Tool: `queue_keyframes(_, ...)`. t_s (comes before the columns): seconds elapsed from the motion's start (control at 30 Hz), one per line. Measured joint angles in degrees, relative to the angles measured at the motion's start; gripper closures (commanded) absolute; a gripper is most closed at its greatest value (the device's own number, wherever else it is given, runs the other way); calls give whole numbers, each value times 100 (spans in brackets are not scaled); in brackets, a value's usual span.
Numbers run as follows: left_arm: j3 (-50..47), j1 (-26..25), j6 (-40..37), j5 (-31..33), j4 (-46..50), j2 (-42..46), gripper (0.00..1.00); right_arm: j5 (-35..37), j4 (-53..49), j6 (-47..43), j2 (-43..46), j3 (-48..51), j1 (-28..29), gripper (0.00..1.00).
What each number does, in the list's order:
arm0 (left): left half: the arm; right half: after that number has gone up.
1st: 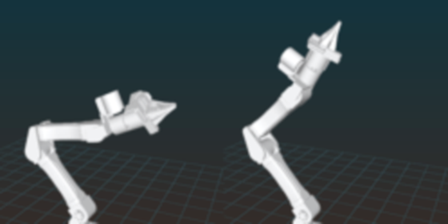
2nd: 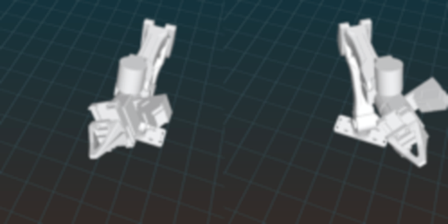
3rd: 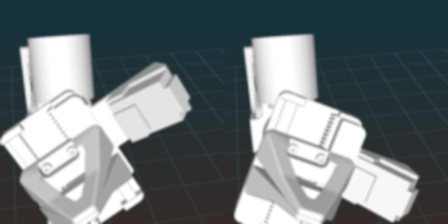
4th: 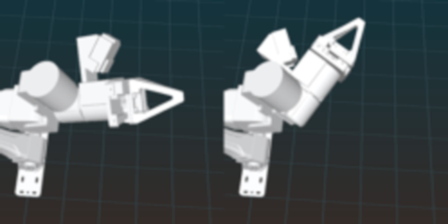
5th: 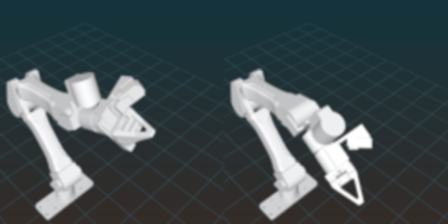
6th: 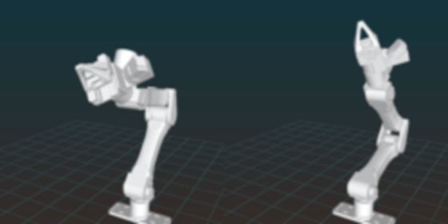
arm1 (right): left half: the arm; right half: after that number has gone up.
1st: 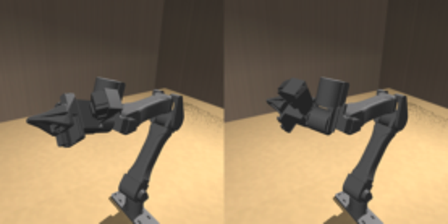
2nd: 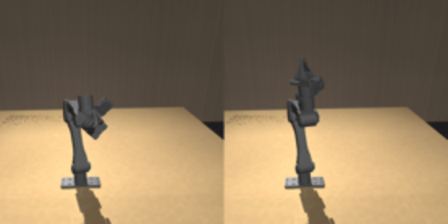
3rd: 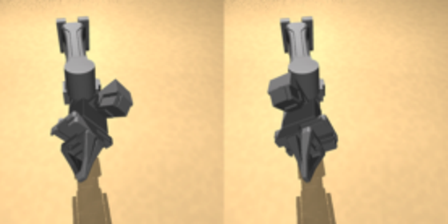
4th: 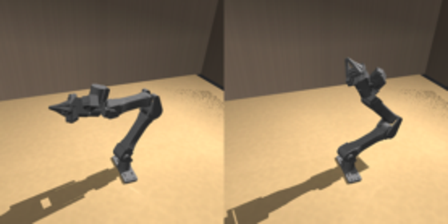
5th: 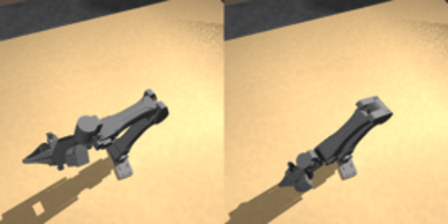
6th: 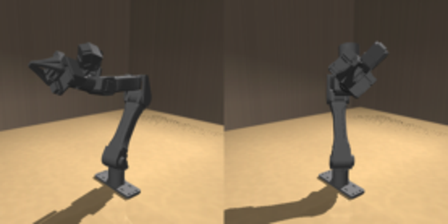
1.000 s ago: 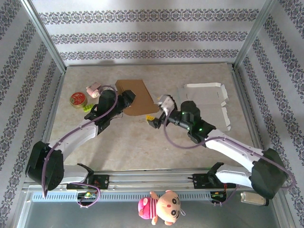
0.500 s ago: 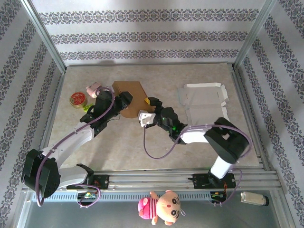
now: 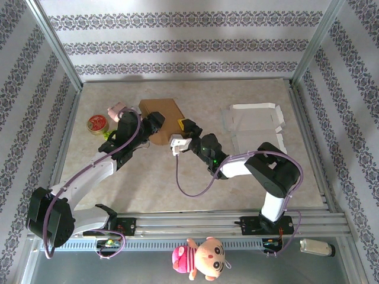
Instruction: Fold the paper box
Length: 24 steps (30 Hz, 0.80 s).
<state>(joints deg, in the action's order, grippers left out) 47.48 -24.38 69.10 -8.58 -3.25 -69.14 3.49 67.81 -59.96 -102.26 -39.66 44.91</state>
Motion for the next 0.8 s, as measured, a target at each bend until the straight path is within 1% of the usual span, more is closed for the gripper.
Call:
queue_keyframes(0.07, 68, -7, -50, -15, 201, 37, 34, -20, -39, 13, 133, 116, 37, 53)
queue_keyframes(0.13, 208, -28, -221, 122, 518, 157, 24, -70, -232, 85, 380, 293, 37, 53)
queue_keyframes(0.2, 446, -31, -485, 369, 962, 402, 18, -138, -577, 275, 748, 461, 37, 53)
queue_keyframes(0.23, 599, -31, -684, 544, 1215, 577, 16, -201, -874, 448, 1008, 503, 35, 56)
queue_keyframes(0.3, 885, -31, -1117, 942, 1628, 957, 14, -442, -1731, 826, 1644, 490, 9, 57)
queue_keyframes(0.37, 1178, -31, -1652, 1368, 1939, 1414, 11, -914, -2970, 1357, 2282, 264, -122, 57)
queue_keyframes(0.4, 1283, -31, -1912, 1502, 2046, 1611, 10, -1132, -3567, 1587, 2450, 42, -203, 57)
queue_keyframes(0.47, 1484, -31, -2581, 1683, 2249, 2085, 7, -1626, -5082, 2028, 2586, -782, -433, 57)
queue_keyframes(0.57, 1589, -31, -3508, 1615, 2555, 2597, 3, -2194, -7331, 2306, 2321, -2380, -645, 57)
queue_keyframes(0.63, 1628, -31, -4030, 1493, 2839, 2806, 0, -2463, -8660, 2256, 2022, -3386, -638, 57)
queue_keyframes(0.67, 1655, -31, -4317, 1375, 3038, 2859, 0, -2531, -9350, 2181, 1829, -3891, -595, 57)
queue_keyframes(0.77, 1703, -39, -5016, 960, 3630, 2813, 0, -2553, -11206, 1803, 1147, -5174, -415, 54)
queue_keyframes(0.8, 1703, -57, -5224, 826, 3823, 2771, 0, -2527, -11652, 1722, 927, -5462, -382, 52)
